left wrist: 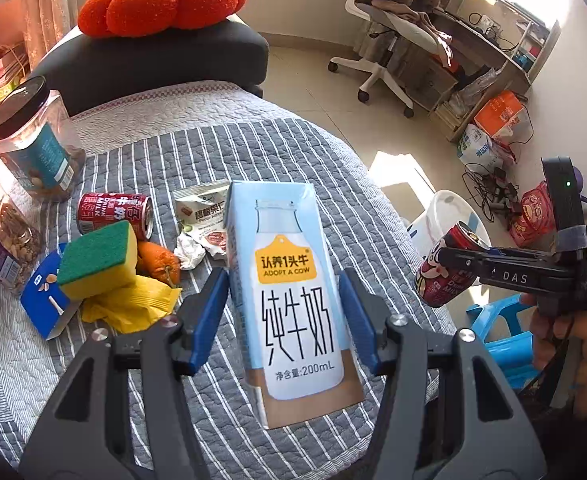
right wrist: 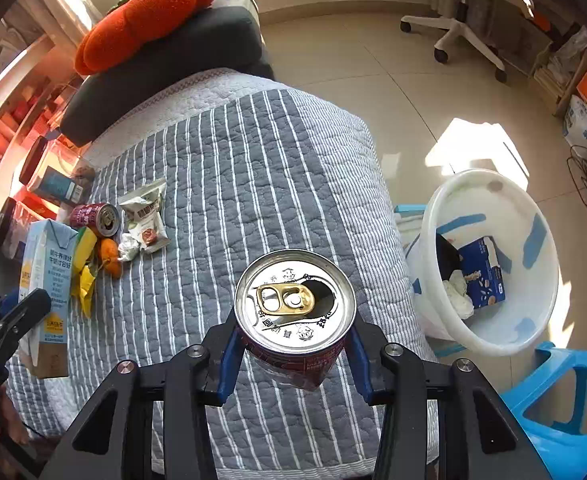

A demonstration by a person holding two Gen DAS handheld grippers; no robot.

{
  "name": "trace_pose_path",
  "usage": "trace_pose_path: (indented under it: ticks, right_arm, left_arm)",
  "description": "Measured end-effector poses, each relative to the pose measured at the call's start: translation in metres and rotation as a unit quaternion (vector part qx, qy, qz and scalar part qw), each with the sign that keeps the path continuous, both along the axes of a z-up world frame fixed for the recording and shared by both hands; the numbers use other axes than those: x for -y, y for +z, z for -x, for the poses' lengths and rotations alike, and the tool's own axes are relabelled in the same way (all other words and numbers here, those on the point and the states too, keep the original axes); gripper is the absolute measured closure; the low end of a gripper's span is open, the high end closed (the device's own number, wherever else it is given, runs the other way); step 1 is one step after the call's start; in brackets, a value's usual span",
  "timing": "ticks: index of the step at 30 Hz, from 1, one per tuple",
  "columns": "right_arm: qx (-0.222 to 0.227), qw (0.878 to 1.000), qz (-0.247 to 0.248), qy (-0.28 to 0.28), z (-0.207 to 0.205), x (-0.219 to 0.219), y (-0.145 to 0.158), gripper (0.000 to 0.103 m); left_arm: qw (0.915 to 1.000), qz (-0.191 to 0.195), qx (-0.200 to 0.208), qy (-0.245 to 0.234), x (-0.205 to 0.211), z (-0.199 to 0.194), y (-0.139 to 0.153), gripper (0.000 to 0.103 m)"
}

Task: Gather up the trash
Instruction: 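Carry the red can into the bucket and open the right gripper while left holds carton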

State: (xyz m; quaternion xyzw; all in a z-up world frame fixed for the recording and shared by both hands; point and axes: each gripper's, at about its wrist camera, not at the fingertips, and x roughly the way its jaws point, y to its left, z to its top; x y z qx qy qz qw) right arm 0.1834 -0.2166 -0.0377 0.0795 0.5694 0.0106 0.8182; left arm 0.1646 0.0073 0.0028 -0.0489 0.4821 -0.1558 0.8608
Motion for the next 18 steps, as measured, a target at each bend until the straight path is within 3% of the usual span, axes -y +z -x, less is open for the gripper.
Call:
trace_pose_path:
  ticks: [8,18]
  right_arm:
    - [0.015,0.997,-0.009,-0.077,0.022,0.074,0.014,0.057]
    - [0.035,0.981,0.013,-0.192,0.036,0.162,0.017,0.057]
  left_arm:
    - [0.9992,-0.001,-0.002,-0.041,0.06,-0.005,-0.005,0.044]
    - [0.997,0.011,-0.004,-0.077,0.116,-0.006,-0.013,0.044]
